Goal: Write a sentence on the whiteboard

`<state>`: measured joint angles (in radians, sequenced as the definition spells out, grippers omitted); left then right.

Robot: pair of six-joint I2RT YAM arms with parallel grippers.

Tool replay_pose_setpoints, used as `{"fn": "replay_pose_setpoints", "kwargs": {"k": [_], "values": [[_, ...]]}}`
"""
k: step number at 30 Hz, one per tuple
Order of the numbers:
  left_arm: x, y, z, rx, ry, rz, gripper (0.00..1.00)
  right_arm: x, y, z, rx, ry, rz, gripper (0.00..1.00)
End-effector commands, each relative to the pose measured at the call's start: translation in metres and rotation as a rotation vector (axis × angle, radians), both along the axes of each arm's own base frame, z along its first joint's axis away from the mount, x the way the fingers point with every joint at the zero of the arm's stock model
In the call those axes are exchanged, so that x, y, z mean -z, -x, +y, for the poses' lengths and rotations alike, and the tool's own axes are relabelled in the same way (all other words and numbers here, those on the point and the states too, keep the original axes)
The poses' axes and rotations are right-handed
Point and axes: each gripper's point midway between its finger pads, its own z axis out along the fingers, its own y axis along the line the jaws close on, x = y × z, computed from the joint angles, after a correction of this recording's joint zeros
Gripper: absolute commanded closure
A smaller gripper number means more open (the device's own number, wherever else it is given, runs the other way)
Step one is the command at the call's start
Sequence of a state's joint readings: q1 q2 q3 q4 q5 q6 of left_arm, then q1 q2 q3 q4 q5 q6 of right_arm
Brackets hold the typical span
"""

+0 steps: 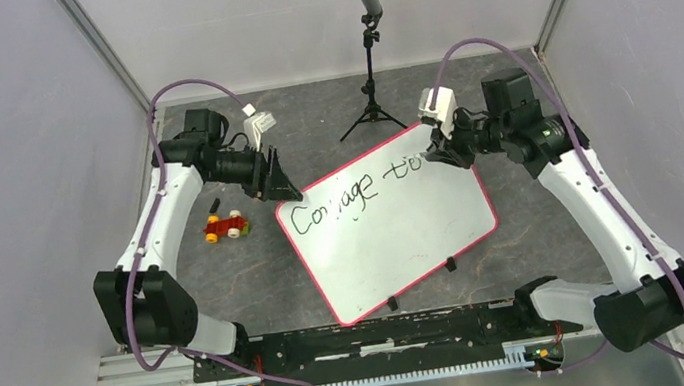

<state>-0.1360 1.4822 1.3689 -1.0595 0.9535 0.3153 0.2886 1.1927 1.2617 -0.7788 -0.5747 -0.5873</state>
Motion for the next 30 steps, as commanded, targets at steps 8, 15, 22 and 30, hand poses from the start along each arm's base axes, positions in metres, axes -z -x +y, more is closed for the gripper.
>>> {"fn": "replay_pose_setpoints", "kwargs": {"k": [8, 15, 22, 30], "values": [[-0.006, 0.019, 0.004, -0.004, 0.013, -0.06, 0.26, -0.012, 0.067, 0.061, -0.236, -0.107, 0.008, 1.0], [0.005, 0.029, 0.001, 0.008, 0.04, -0.015, 0.31, 0.017, 0.098, 0.095, -0.309, -0.137, 0.057, 1.0], [0.011, 0.028, -0.003, 0.022, 0.066, 0.004, 0.4, 0.038, 0.117, 0.113, -0.355, -0.174, 0.057, 1.0], [0.011, 0.026, -0.005, 0.031, 0.08, 0.012, 0.54, 0.029, 0.122, 0.133, -0.401, -0.195, -0.035, 1.0]]}}
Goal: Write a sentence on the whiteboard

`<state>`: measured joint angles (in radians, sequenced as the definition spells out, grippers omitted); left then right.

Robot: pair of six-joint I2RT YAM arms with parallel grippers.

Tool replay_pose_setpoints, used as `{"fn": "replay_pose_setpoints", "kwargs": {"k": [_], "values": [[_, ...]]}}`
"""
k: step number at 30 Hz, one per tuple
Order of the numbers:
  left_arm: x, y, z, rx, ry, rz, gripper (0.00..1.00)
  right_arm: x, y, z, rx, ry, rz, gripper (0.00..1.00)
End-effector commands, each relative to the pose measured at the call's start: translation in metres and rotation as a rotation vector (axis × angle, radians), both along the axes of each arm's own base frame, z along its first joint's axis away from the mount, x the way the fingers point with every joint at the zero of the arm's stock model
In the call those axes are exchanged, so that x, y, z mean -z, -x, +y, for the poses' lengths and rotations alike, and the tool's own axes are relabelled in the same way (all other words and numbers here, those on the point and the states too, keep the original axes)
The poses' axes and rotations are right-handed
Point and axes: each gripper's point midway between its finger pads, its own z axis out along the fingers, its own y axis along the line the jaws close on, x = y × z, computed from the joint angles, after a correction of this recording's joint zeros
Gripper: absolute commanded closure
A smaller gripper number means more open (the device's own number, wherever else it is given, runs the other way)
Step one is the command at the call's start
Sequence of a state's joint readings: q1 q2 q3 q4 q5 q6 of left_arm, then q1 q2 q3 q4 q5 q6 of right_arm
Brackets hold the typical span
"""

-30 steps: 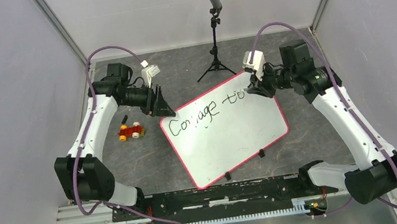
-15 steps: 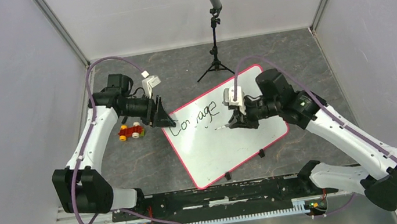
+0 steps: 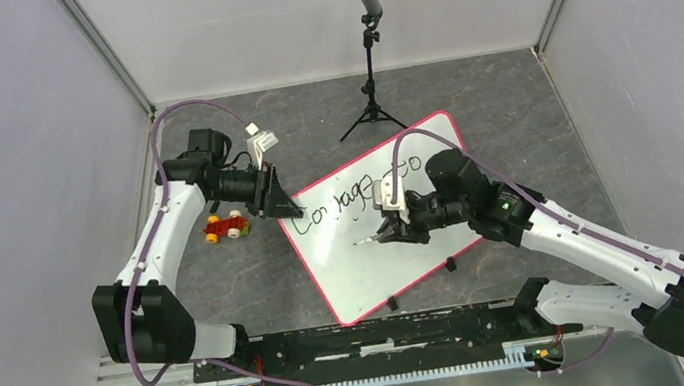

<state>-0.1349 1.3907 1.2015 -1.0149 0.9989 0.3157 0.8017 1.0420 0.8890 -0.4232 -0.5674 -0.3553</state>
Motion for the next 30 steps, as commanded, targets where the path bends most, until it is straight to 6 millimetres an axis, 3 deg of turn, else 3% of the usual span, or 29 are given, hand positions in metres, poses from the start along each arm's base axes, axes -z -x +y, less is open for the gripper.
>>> {"fn": "replay_pose_setpoints", "kwargs": {"k": [1, 9, 19, 30], "values": [[-0.006, -0.004, -0.004, 0.014, 0.045, -0.02, 0.57, -0.023, -0.003, 0.02, -0.012, -0.081, -0.099, 1.0], [-0.003, -0.004, -0.004, 0.001, 0.037, -0.025, 0.74, -0.006, 0.015, 0.043, -0.08, -0.064, -0.154, 1.0], [0.002, -0.003, -0.002, 0.001, 0.027, -0.021, 0.93, 0.002, 0.028, 0.047, -0.124, -0.086, -0.119, 1.0], [0.002, -0.003, -0.003, -0.013, 0.029, -0.023, 0.98, 0.004, 0.032, 0.054, -0.146, -0.086, -0.122, 1.0]]}}
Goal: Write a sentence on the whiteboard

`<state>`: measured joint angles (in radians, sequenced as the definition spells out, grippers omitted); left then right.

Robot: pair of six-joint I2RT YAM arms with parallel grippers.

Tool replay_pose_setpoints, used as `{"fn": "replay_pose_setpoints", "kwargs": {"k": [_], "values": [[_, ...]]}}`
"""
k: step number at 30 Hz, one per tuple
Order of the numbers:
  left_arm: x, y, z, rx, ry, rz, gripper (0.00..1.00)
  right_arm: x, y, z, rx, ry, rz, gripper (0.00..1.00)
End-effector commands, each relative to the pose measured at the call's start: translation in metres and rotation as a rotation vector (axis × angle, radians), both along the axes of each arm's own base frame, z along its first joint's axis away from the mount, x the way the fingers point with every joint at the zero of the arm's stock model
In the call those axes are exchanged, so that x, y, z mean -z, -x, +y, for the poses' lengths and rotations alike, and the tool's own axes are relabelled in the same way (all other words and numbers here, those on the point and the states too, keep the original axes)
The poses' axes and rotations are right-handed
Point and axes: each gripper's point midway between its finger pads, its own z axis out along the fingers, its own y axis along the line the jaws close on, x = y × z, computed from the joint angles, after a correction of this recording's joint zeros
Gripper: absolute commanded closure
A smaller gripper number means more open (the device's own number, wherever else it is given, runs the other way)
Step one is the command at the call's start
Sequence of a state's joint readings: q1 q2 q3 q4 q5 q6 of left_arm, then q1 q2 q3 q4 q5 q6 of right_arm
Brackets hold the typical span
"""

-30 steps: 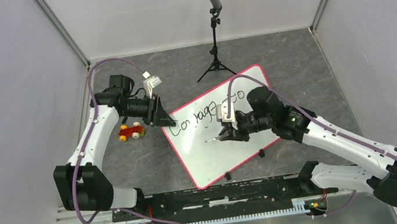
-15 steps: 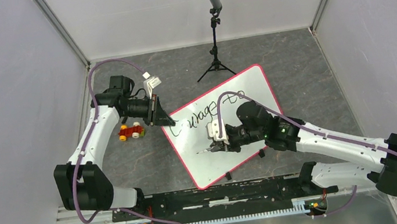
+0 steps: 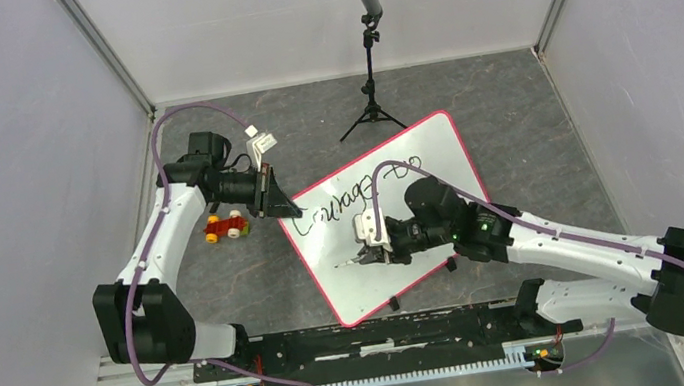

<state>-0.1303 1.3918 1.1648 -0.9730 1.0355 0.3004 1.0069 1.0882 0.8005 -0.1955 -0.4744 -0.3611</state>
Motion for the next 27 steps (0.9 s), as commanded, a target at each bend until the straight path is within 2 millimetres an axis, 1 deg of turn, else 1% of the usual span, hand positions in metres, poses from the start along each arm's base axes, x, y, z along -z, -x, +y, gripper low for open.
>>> {"fn": "replay_pose_setpoints", "kwargs": {"k": [1, 6, 16, 23, 27], "values": [[-0.002, -0.004, 0.0, -0.017, -0.007, -0.034, 0.98, -0.01, 0.002, 0.009, -0.023, -0.042, -0.022, 1.0], [0.0, -0.005, 0.0, -0.019, -0.008, -0.024, 0.98, -0.012, 0.004, 0.01, -0.032, -0.046, -0.034, 1.0], [0.001, -0.006, 0.0, -0.022, -0.011, -0.015, 0.98, -0.015, 0.001, 0.015, -0.022, -0.039, -0.093, 1.0], [0.002, -0.005, 0.001, -0.025, -0.017, -0.015, 0.98, -0.02, -0.008, 0.02, 0.03, -0.05, -0.126, 1.0], [0.002, -0.005, 0.001, -0.026, -0.017, -0.017, 0.97, -0.02, -0.019, 0.02, 0.096, -0.041, -0.151, 1.0]]}}
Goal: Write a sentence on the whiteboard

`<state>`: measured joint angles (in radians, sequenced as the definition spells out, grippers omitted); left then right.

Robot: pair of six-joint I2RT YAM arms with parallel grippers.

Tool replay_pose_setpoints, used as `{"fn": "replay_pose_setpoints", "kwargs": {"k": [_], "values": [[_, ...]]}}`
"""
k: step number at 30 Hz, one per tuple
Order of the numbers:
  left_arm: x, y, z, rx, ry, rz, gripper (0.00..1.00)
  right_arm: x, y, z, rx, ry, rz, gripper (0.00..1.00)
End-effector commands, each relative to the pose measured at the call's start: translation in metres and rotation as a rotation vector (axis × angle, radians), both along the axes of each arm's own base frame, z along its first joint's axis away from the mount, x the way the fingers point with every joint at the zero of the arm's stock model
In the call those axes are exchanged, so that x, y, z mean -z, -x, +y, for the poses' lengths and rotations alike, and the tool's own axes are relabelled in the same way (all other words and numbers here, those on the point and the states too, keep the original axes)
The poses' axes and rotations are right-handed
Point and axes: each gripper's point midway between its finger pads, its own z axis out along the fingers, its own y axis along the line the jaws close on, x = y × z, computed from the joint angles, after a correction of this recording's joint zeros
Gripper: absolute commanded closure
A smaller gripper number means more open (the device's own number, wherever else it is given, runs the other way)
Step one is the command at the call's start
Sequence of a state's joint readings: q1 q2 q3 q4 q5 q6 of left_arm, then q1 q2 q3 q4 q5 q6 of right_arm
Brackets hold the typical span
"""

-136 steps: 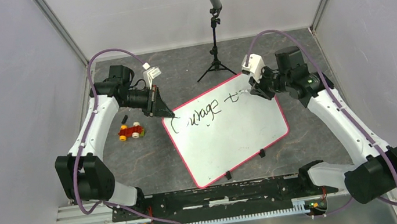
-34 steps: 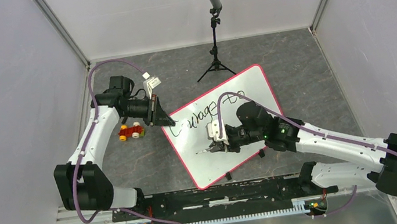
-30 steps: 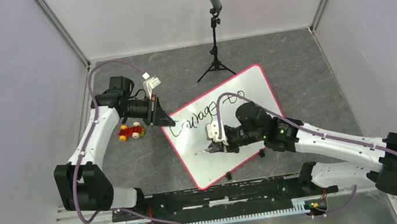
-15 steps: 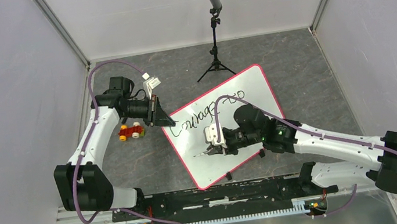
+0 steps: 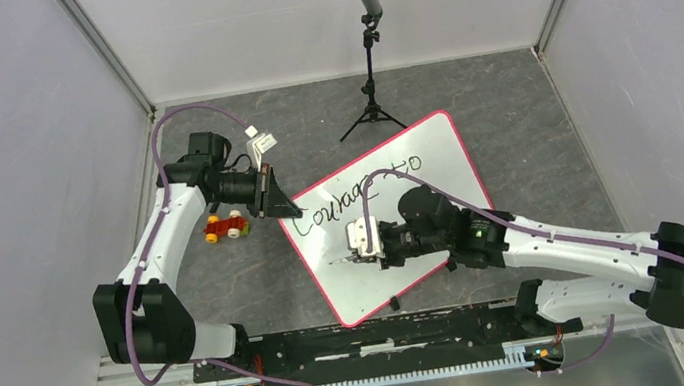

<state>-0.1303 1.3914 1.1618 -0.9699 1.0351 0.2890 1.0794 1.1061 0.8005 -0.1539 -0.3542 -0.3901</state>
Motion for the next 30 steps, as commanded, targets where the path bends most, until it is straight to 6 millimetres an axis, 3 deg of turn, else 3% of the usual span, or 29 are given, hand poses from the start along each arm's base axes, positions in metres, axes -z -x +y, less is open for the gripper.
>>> {"fn": "replay_pose_setpoints", "kwargs": {"k": [1, 22, 30], "values": [[0.002, -0.005, 0.001, -0.019, -0.018, -0.028, 0.98, -0.02, -0.02, 0.009, 0.08, -0.05, -0.069, 1.0], [0.002, -0.004, 0.001, -0.013, -0.014, -0.03, 0.98, -0.015, -0.036, 0.017, 0.153, -0.007, -0.093, 1.0], [0.002, -0.004, 0.001, -0.014, -0.016, -0.034, 0.98, -0.009, -0.029, 0.025, 0.118, 0.01, -0.082, 1.0]]}}
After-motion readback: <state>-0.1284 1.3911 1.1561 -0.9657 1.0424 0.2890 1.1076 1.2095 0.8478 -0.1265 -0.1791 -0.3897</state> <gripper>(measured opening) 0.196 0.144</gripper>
